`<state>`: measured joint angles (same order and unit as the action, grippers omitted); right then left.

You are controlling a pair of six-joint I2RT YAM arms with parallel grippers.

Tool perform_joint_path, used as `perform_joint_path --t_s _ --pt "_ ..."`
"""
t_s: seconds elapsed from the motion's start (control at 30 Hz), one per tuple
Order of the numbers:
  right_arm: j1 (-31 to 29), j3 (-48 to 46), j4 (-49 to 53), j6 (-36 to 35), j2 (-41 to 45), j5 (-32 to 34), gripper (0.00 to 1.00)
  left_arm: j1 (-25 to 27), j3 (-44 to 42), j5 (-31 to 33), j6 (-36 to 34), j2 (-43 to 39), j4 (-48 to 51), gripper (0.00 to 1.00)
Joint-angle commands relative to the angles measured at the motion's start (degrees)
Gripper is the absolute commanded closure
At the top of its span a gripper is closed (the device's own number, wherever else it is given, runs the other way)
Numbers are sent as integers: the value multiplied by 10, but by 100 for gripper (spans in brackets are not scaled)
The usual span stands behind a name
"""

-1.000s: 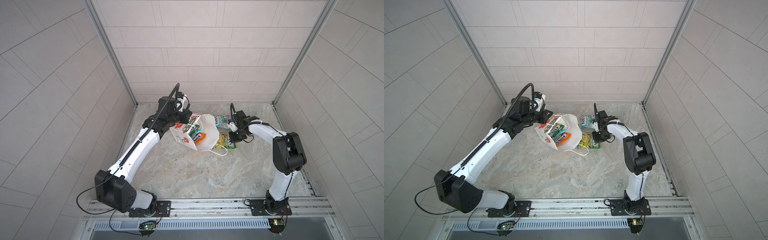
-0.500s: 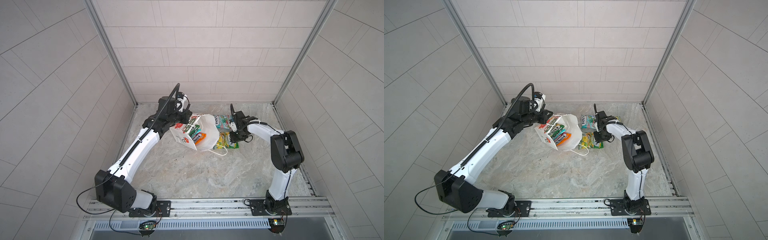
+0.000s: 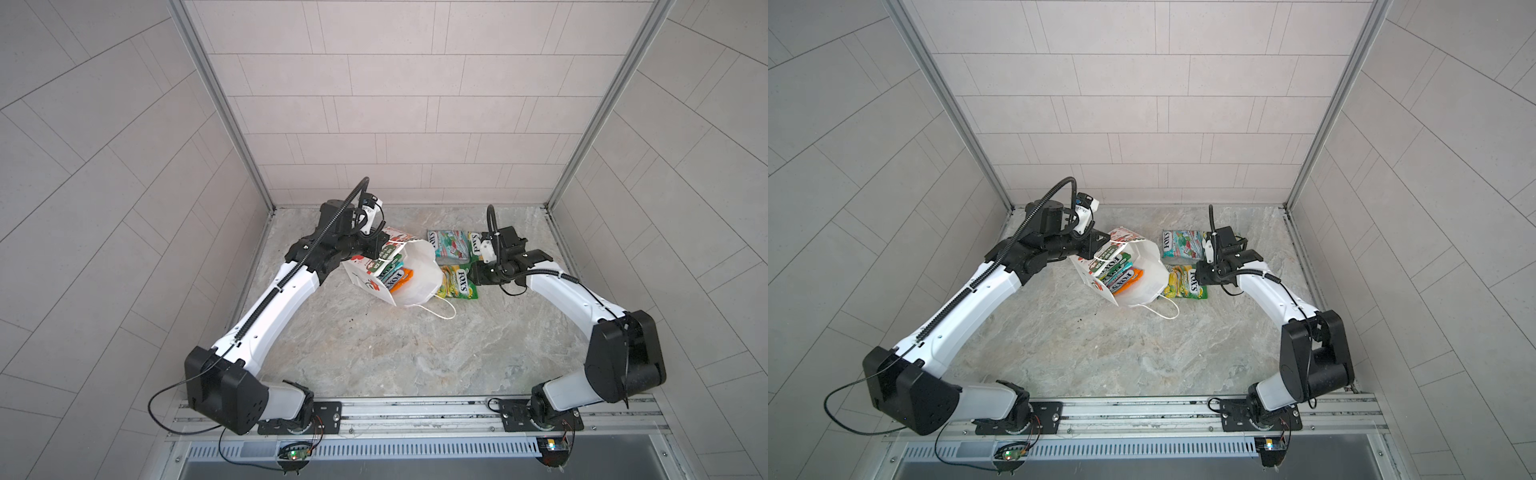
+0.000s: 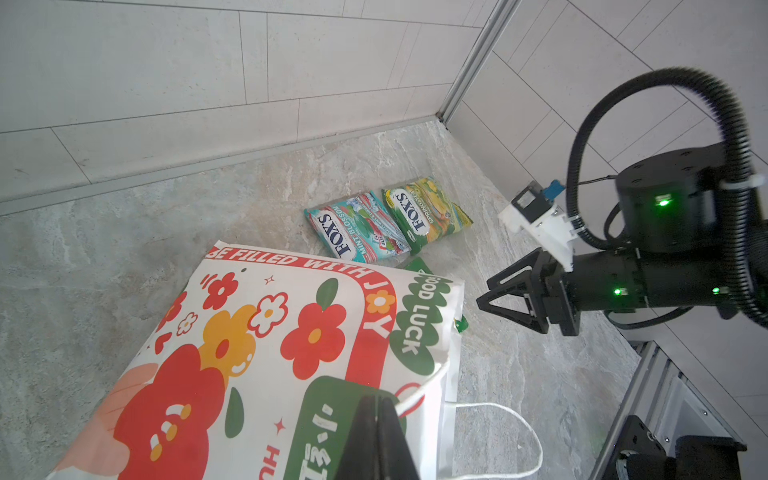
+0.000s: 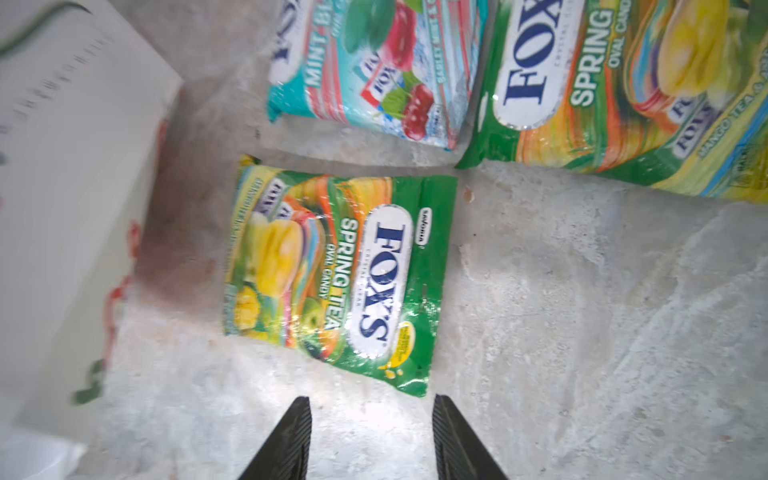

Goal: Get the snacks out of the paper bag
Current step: 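Move the open right gripper back over the bag opening, then reach into the bag and close the right gripper on the teal Mint Blossom packet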

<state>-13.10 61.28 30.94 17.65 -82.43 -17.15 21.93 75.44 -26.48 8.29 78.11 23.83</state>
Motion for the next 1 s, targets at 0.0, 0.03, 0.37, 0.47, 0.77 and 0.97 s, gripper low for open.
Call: perform_joint_path --t_s 0.0,0.03,0.37,0.47,0.77,0.97 --pt "-12 -25 -39 54 55 -103 52 0 -9 -20 1 -16 -12 100" --pt "-19 -33 -52 65 69 -118 52 0 -11 -25 6 -17 -17 100" --pt "-114 -52 -145 105 143 -196 52 0 -49 -42 51 -45 -90 100" --pt "-144 -49 -149 105 130 -202 52 0 -58 -42 53 -51 -102 100" --pt "-224 -44 -178 101 62 -179 54 0 -56 -45 71 -41 -106 100" --pt "-262 -19 -160 96 -4 -106 57 0 -58 -43 76 -41 -110 100"
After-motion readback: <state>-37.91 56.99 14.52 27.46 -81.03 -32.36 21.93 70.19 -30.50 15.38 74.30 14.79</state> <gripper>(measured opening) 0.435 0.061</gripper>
